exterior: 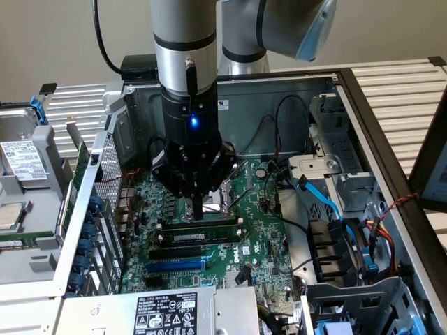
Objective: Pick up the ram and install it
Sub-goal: 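Press down the ram until it locks into place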
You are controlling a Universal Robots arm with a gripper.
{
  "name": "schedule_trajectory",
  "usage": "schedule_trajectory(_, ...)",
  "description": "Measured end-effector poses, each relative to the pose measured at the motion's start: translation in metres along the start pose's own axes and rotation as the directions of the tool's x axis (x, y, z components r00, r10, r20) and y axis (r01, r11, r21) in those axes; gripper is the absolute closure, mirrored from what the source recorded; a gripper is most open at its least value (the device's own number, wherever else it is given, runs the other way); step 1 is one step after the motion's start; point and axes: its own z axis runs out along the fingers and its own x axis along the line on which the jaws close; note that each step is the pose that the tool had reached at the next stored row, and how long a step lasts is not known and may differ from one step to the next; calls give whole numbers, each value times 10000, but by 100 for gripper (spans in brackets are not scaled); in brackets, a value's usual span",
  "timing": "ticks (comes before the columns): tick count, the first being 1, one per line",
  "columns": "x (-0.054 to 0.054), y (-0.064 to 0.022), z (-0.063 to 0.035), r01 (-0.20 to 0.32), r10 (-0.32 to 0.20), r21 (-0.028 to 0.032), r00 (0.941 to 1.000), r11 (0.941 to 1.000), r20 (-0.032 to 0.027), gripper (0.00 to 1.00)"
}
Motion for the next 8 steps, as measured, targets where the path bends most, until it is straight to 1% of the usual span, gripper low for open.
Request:
schedule_trajectory(4,0,-1,-7,-256,256,45,9997,9997,18,90)
schedule_trajectory(8,-1,-1,-8,-367,367,53,9993,9993,21,90)
